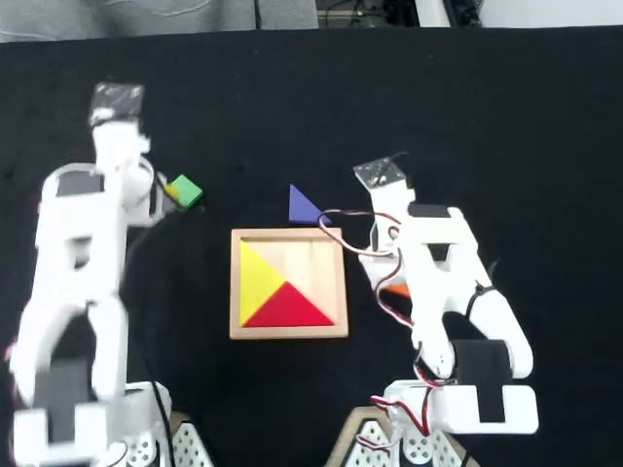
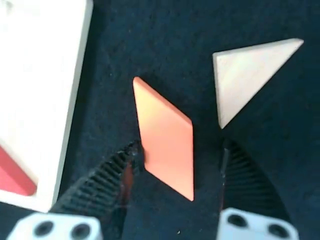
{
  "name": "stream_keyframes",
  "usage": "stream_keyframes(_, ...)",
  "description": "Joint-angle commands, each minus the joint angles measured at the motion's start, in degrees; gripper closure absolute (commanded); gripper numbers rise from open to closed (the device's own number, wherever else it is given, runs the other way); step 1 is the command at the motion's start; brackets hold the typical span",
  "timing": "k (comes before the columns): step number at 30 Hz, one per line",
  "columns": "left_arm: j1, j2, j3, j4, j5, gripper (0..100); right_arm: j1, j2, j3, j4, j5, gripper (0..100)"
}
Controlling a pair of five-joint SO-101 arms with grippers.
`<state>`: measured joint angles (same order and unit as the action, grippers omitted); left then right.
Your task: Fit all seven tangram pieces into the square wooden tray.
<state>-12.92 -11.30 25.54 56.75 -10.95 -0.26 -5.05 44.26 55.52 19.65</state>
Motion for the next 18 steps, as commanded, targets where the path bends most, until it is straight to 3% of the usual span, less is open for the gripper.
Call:
stream_keyframes(1, 0.0, 19.0, -19.5, 0.9, -11.7, 74, -0.9, -3.0, 0.1, -1.9, -0.4, 74.3)
stream_keyframes(8, 1.5, 35.8, -33.5, 1.1, -12.1, 74, -1.1, -3.1, 1.0, -3.4, -0.4, 74.3)
stream_keyframes(16, 4.0, 36.9, -33.7, 6.9, -12.0, 68, -1.1, -3.0, 1.0, -3.2, 0.1, 74.9)
stream_keyframes(18, 3.6, 36.8, -34.3, 9.0, -11.3, 68, -1.1, -3.0, 1.0, -3.3, 1.3, 79.6)
